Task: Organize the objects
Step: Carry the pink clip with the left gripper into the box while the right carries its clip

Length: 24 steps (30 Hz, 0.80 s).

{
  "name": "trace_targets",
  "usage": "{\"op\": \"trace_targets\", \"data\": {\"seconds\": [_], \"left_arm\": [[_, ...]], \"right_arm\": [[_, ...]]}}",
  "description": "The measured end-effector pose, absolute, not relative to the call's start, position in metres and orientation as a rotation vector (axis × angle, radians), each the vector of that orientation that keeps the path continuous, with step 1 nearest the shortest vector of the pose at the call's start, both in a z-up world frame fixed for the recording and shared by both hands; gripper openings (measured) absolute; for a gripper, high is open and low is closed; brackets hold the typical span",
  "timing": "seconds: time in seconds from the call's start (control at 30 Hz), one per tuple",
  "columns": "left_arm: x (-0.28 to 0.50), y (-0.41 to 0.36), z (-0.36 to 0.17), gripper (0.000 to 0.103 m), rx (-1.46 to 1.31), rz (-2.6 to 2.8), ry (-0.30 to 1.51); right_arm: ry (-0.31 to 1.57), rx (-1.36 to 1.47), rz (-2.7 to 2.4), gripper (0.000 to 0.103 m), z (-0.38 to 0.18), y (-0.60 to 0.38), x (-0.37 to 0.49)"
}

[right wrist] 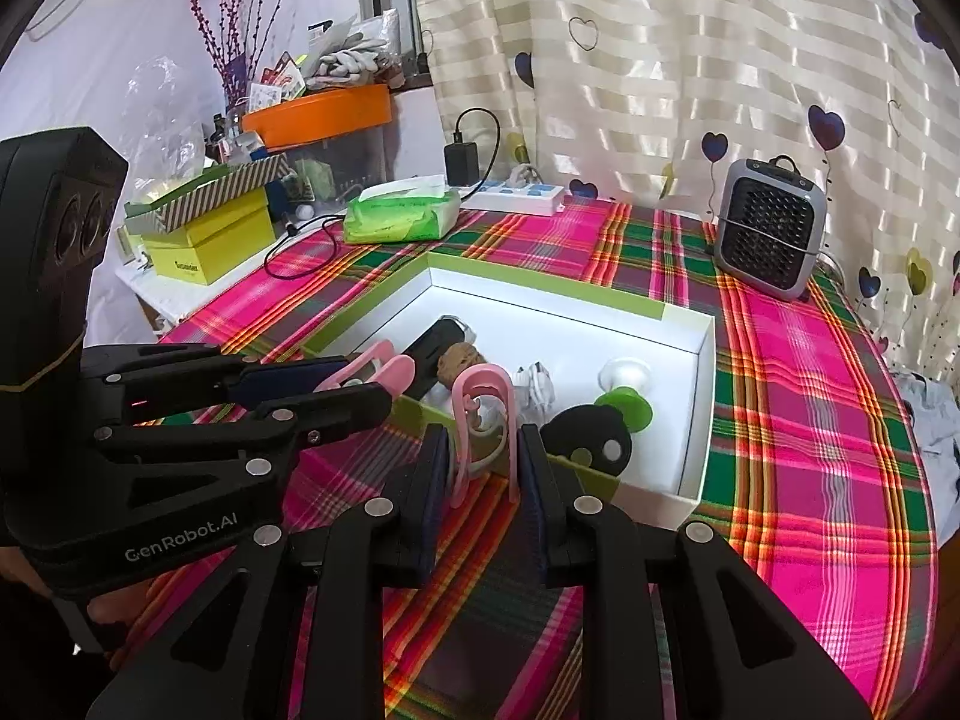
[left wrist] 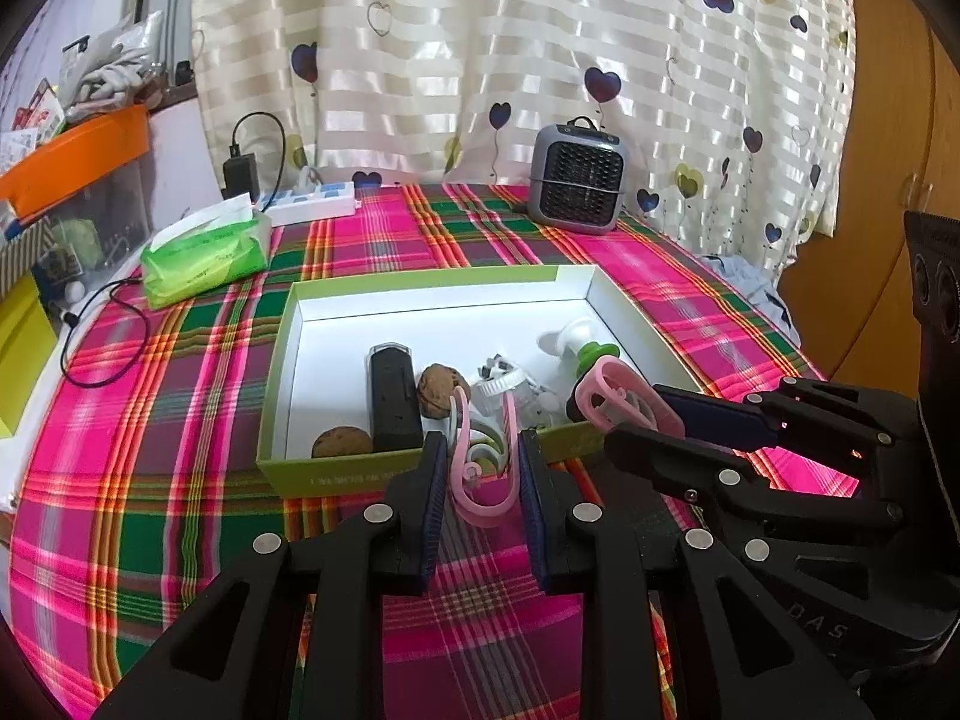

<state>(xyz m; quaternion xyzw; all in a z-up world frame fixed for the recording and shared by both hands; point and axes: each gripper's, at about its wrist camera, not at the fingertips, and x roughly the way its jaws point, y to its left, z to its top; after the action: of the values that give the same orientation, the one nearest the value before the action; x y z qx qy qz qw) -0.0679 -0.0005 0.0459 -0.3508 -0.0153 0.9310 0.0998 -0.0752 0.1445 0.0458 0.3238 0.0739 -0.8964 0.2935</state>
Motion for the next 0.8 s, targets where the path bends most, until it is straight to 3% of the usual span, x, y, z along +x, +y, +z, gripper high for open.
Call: {"op": "trace_targets", "data": {"seconds": [0.8], "left_arm": [[-0.105, -0.001, 0.052, 0.021, -1.053, 2.768, -0.019]], "right_arm": [[0.215, 0.877, -2.416, 0.024, 0.052, 0.149, -0.115]]}}
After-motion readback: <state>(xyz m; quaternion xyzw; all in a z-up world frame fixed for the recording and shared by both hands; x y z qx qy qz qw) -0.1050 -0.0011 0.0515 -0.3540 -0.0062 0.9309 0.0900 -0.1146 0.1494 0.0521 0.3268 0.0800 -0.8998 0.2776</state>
